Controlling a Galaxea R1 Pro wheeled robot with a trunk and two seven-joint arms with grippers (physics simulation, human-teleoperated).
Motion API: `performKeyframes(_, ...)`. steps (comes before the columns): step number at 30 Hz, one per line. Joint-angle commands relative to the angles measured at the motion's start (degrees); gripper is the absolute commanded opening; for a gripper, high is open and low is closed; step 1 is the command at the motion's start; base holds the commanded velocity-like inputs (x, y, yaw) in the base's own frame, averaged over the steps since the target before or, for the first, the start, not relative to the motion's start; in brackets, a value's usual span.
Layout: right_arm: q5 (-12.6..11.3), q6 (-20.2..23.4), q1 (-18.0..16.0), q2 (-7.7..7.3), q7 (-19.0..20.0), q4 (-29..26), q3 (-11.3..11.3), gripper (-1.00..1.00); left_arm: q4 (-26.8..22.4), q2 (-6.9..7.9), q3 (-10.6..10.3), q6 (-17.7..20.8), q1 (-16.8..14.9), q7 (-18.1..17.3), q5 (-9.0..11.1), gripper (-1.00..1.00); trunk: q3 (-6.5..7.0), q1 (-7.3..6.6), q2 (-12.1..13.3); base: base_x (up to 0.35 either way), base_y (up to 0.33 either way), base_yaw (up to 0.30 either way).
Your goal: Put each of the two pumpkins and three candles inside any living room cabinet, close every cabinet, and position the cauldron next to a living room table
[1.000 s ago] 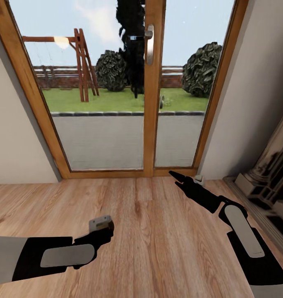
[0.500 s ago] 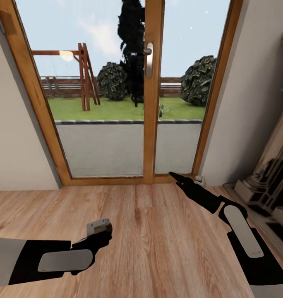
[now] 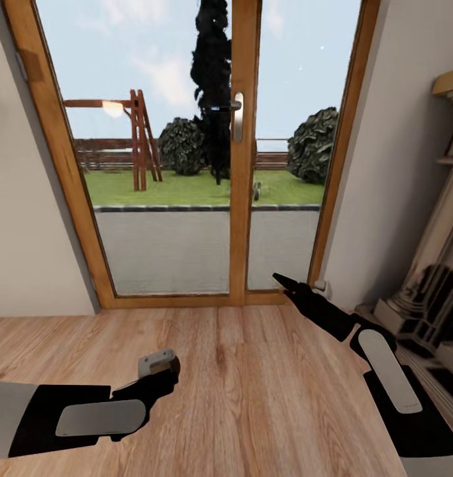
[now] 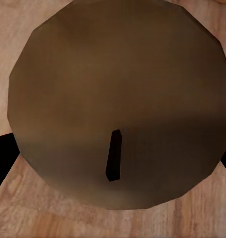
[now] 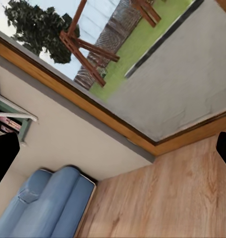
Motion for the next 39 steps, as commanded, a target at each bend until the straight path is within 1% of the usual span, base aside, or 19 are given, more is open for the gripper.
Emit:
performKeyframes(1,0.0,-0.2,0.0,-0.04,0.0,-0.1,0.0,1.0,-0.1,0.13,-0.1,-0.2,-0.1,0.1,0.2,-1.0,0.17,-0.03,0.0,0.0,0.0,0.0)
performKeyframes(6,0.0,-0.7,0.3,-0.03,0.0,-0.3,0.1,1.0,-0.3,0.3,-0.3,-0.2,-0.1,0.1,0.2,-1.0,1.26,-0.21,0.2,0.0,0.0,0.0)
performKeyframes(10,0.9,-1.7,0.6,-0.02,-0.1,-0.4,0.7,1.0,-0.6,0.38,-0.5,-0.2,-0.1,0.3,0.4,-1.0,1.98,-1.09,1.8,0.0,0.0,0.0)
performKeyframes(13,4.0,-4.6,1.0,-0.02,-0.4,-0.3,1.4,1.0,-0.7,0.41,-1.3,-0.2,-0.1,0.5,0.5,-1.0,2.52,-1.75,3.0,0.0,0.0,0.0)
performKeyframes(16,9.6,-9.1,1.5,-0.02,-0.7,-0.2,3.0,1.0,-0.7,0.42,-3.8,-0.2,-0.1,0.6,0.4,-1.0,3.06,-2.41,4.2,0.0,0.0,0.0)
performKeyframes(18,14.9,-13.2,2.1,-0.02,-1.6,-0.1,5.7,1.0,-0.7,0.42,-5.1,-0.2,-0.1,0.7,0.5,-1.0,3.42,-2.85,5.0,0.0,0.0,0.0)
performKeyframes(21,20.2,-17.2,2.9,-0.01,-3.9,0.0,9.3,1.0,-0.7,0.42,-6.4,-0.2,-0.1,0.7,0.5,-1.0,3.96,-3.51,6.2,0.0,0.0,0.0)
performKeyframes(23,24.9,-21.4,3.6,0.04,-8.7,0.0,14.2,1.0,-0.6,0.42,-8.6,-0.9,-0.1,0.6,0.4,-1.0,4.32,-3.94,7.0,0.0,0.0,0.0)
performKeyframes(24,25.9,-22.6,3.7,0.04,-10.3,0.1,15.7,1.0,-0.6,0.42,-9.1,-1.4,-0.1,0.6,0.4,-1.0,4.5,-4.16,7.4,0.0,0.0,0.0)
performKeyframes(28,32.3,-34.7,4.0,0.01,-25.3,3.1,27.3,1.0,-0.5,0.35,-13.1,-5.8,-0.1,0.3,0.3,-1.0,5.21,-5.04,9.0,0.0,0.0,0.0)
performKeyframes(29,36.7,-41.8,4.1,0.02,-32.4,6.4,33.7,1.0,-0.2,0.26,-15.8,-6.8,-0.1,0.2,0.3,-1.0,5.39,-5.26,9.4,0.0,0.0,0.0)
performKeyframes(30,37.7,-42.9,4.1,0.03,-33.3,7.2,34.7,1.0,0.0,0.23,-16.3,-7.0,-0.1,0.1,0.3,-1.0,5.57,-5.48,9.8,0.0,0.0,0.0)
performKeyframes(31,40.4,-45.6,4.1,0.05,-35.7,9.7,37.1,1.0,0.8,0.03,-17.5,-8.1,-0.1,0.1,0.3,-1.0,5.75,-5.7,10.2,0.0,0.0,0.0)
performKeyframes(32,41.1,-46.4,4.1,0.05,-36.3,10.6,37.6,1.0,1.1,-0.01,-17.9,-8.6,0.0,0.1,0.3,-1.0,5.93,-5.92,10.6,0.0,0.0,0.0)
performKeyframes(33,43.6,-49.4,4.2,0.44,-39.9,14.1,39.0,1.0,2.4,-0.25,-21.3,-13.7,0.0,0.1,0.3,-1.0,6.11,-6.14,11.0,0.0,0.0,0.0)
performKeyframes(35,44.2,-50.8,4.1,1.05,-41.9,15.7,39.3,1.0,3.6,-0.88,-24.4,-17.4,0.0,0.0,0.3,-1.0,6.47,-6.58,11.8,0.0,0.0,0.0)
performKeyframes(36,44.5,-51.3,4.1,1.62,-42.5,17.6,39.3,1.0,6.7,-1.86,-25.6,-18.6,0.0,-0.1,0.4,-1.0,6.65,-6.8,12.2,0.0,0.0,0.0)
performKeyframes(38,44.6,-51.6,4.2,2.65,-42.8,20.4,39.2,1.0,12.7,-3.59,-26.2,-19.2,0.2,-2.8,0.7,-1.0,7.01,-7.24,13.0,0.0,0.0,0.0)
performKeyframes(39,44.6,-51.9,4.2,3.32,-42.9,22.1,39.1,1.0,16.8,-4.5,-26.3,-19.3,1.1,-6.1,2.1,-1.0,7.19,-7.46,13.4,0.0,0.0,0.0)
